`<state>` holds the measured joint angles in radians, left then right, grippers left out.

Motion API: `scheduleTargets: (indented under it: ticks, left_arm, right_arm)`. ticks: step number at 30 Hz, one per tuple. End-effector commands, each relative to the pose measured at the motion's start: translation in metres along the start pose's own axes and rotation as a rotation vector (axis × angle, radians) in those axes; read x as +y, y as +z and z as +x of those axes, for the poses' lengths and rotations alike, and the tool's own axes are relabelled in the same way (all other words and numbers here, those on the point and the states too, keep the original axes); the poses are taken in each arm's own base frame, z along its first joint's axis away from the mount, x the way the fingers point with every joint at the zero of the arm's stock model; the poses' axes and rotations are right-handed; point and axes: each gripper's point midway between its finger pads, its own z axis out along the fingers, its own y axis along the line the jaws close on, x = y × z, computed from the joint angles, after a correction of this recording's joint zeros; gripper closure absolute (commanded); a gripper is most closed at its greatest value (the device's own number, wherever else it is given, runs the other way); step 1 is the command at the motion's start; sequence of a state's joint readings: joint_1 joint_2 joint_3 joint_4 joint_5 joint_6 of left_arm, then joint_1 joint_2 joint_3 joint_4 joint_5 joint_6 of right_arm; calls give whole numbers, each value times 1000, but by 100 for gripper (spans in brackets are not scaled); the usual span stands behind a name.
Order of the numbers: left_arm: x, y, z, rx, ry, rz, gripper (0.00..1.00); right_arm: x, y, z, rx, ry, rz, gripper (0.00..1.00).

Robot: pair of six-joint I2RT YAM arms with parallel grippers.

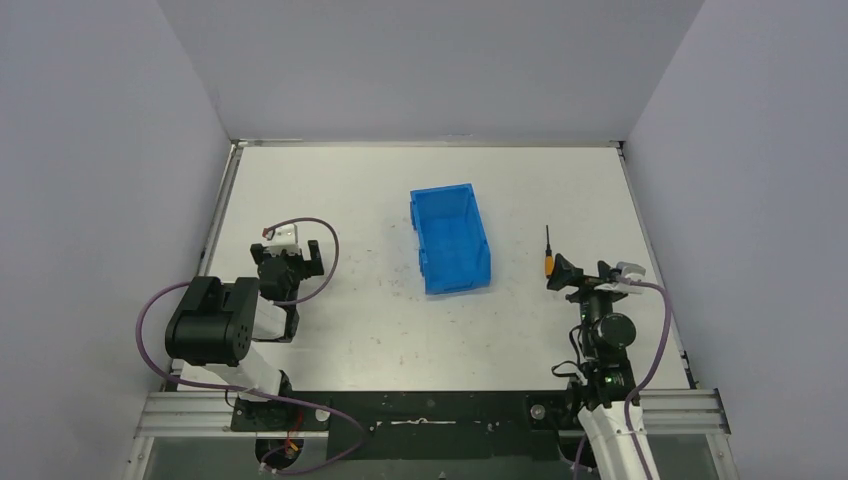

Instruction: Put the screwdriver in the bin

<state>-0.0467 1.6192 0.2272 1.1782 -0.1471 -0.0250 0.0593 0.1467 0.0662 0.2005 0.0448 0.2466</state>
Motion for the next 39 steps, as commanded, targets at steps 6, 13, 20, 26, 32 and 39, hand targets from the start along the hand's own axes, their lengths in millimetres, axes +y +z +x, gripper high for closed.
scheduleTargets:
  ticks: [6, 13, 20, 26, 32, 39]
  left_arm:
    - [-4, 7, -22, -68, -15, 11, 3]
    - [-4, 7, -21, -66, -15, 10, 3]
    - [-4, 6, -21, -67, -16, 11, 3]
    - [-4, 7, -21, -66, -16, 10, 3]
    - [-4, 6, -21, -67, -16, 10, 3]
    - [-5, 6, -21, -67, -15, 11, 3]
  right_arm:
    - [33, 26, -48, 38, -19, -110, 0]
    - [0, 79, 9, 559, -110, 150, 0]
    - [-25, 87, 118, 1000, -224, 219, 0]
    - [-30, 86, 168, 1114, -227, 223, 6]
    - [-28, 73, 180, 1161, -210, 209, 80]
    - [-3, 90, 113, 1062, -274, 198, 100]
